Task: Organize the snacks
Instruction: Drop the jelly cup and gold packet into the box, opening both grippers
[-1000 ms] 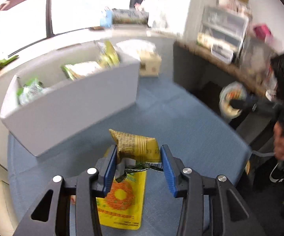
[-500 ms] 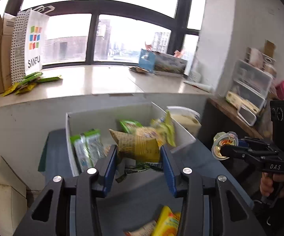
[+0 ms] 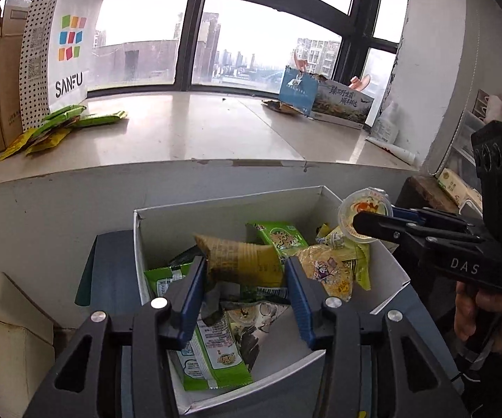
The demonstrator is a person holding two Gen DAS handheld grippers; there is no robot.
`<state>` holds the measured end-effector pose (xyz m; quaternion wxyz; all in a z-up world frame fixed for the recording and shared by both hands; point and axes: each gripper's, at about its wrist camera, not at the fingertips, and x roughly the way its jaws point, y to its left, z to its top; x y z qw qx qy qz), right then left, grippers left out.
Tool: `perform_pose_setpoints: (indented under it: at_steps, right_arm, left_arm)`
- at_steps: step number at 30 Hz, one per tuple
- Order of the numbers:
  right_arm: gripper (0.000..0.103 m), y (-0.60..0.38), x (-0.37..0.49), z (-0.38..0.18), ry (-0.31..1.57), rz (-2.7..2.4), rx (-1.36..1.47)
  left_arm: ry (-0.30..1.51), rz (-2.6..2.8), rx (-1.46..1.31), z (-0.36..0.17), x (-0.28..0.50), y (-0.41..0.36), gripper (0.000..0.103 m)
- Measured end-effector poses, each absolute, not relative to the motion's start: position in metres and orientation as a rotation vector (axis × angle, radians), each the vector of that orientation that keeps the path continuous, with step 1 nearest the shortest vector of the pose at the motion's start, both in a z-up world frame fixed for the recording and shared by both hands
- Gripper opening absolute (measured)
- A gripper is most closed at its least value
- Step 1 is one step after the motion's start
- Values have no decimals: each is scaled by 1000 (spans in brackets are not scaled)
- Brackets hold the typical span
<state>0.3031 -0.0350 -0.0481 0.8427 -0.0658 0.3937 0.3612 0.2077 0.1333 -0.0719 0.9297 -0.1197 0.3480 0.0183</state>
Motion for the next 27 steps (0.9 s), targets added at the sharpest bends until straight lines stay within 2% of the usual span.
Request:
perform_pose_setpoints:
  at_steps: [1,2,3,7,15,22,27]
  right_arm:
    - [54,-36,306,-51,842,760,-130]
    - [92,-36,309,-54,863,758,-125]
    - [103,-36,310,-56,872,753,-127]
    - [103,-40,299,-56,828,700,-217]
    - [103,-55,278,-38,783,733,-218]
    - [103,-91,236,-21,733,803,-140]
    - [103,-118,185,-31,737,860,-161]
  left_arm:
    - [729,50,-252,-74,210,134,75]
    - [741,61,-262,-76,210,136,102]
    - [734,66,-275,-77,209,138,103]
    - [723,85,-313,-76,201,144,103]
    - [675,92,-265,-57,183,134,103]
    - [600,19,-235,-34,138,106,103]
    - [595,-20,-155,-30,97,73,103]
